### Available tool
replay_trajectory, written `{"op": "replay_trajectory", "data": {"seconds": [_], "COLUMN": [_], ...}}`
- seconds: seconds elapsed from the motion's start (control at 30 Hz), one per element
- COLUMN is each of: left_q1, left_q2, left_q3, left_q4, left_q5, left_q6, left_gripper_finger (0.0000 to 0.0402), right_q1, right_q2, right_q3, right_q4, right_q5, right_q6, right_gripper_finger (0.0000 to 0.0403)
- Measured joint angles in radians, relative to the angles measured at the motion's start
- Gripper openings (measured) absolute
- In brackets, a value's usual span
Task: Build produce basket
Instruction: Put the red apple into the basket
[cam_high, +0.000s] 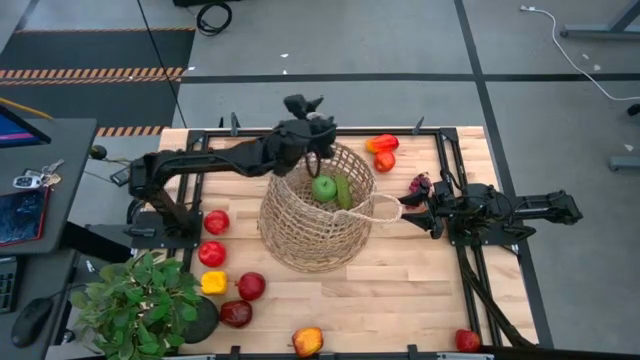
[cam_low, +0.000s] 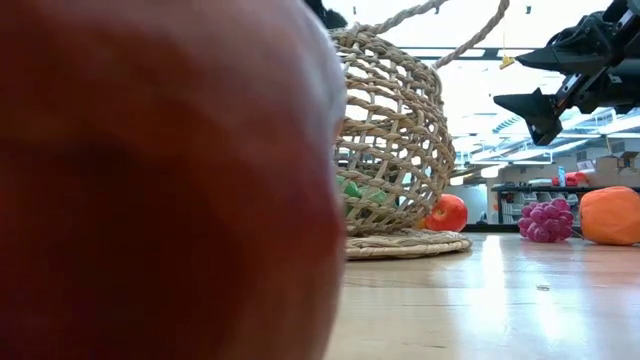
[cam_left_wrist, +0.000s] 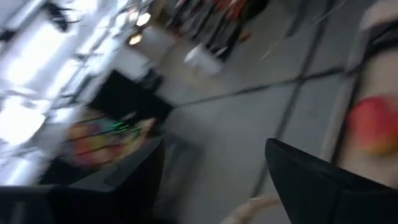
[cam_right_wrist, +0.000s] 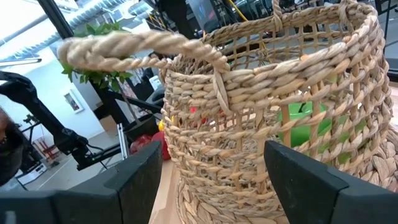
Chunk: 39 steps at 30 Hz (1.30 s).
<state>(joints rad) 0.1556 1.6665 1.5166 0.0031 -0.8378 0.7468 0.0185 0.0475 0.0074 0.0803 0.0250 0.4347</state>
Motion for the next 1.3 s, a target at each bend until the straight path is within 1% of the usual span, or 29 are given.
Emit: {"op": "replay_trajectory", "data": {"seconds": [0.13, 0.23, 0.3, 0.4, 0.57, 0.63, 0.87, 1.0, 1.17, 1.3], "left_q1": [-0.03, -0.042, -0.044, -0.05, -0.069, -0.078, -0.112, -0.132, -0.153, -0.167], "left_q2": [-0.09, -0.153, -0.19, -0.253, -0.389, -0.458, -0.675, -0.758, -0.786, -0.762], "left_q3": [0.0, 0.0, -0.005, -0.052, -0.185, -0.247, -0.432, -0.486, -0.489, -0.49], "left_q4": [-0.097, -0.172, -0.215, -0.246, -0.207, -0.198, -0.212, -0.291, -0.408, -0.507], "left_q5": [0.127, 0.18, 0.199, 0.208, 0.21, 0.229, 0.408, 0.556, 0.777, 0.907], "left_q6": [-0.147, -0.221, -0.256, -0.272, -0.273, -0.276, -0.404, -0.492, -0.607, -0.693], "left_gripper_finger": [0.0269, 0.0251, 0.0237, 0.0217, 0.0184, 0.0174, 0.0156, 0.0153, 0.0151, 0.0144], "right_q1": [0.0, 0.0, 0.0, 0.0, 0.0, 0.0, 0.0, 0.0, 0.0, 0.0], "right_q2": [0.0, 0.0, 0.0, 0.0, 0.0, 0.0, 0.0, 0.0, 0.0, 0.0], "right_q3": [0.0, 0.0, 0.0, 0.0, 0.0, 0.0, 0.0, 0.0, 0.0, 0.0], "right_q4": [0.0, 0.001, 0.001, 0.001, 0.001, 0.001, 0.001, 0.001, 0.001, 0.0], "right_q5": [0.0, 0.0, 0.0, 0.0, 0.0, 0.0, 0.0, 0.0, 0.0, 0.0], "right_q6": [0.0, 0.0, 0.0, 0.0, 0.0, 0.0, 0.0, 0.0, 0.0, 0.0], "right_gripper_finger": [0.0284, 0.0284, 0.0284, 0.0284, 0.0284, 0.0284, 0.0284, 0.0284, 0.0284, 0.0284]}}
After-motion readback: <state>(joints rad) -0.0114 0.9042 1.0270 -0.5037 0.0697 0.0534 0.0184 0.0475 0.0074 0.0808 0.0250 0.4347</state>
